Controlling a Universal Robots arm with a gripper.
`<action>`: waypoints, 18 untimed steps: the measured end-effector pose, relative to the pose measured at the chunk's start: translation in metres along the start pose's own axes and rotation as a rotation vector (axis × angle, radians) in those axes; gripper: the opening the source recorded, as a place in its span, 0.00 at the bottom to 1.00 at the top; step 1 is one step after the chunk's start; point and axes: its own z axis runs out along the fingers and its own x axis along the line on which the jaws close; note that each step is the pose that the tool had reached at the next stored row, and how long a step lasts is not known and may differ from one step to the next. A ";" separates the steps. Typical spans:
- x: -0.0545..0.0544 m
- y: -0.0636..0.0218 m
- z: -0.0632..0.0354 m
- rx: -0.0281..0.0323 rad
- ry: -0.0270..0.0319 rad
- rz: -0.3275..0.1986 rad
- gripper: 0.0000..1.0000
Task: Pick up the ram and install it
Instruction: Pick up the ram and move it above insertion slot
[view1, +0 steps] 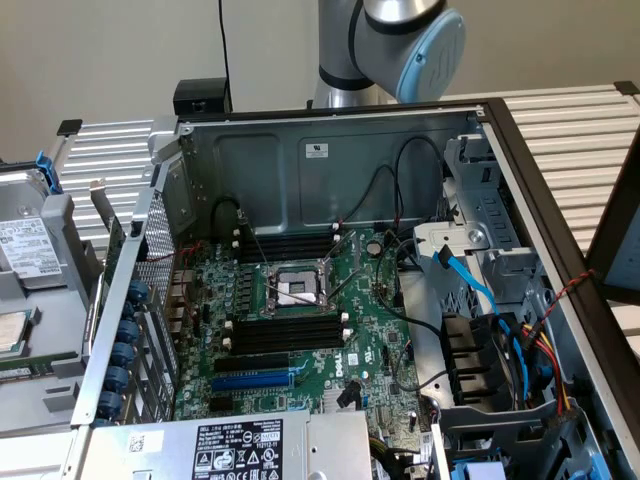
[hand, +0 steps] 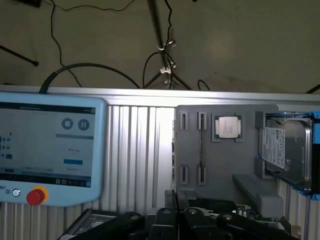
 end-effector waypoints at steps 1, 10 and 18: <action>-0.001 0.0000 -0.0001 0.0038 -0.0002 0.000 0.12; -0.010 -0.0003 -0.0034 0.0165 0.0008 0.001 0.12; -0.010 -0.0003 -0.0034 0.0164 0.0075 0.001 0.12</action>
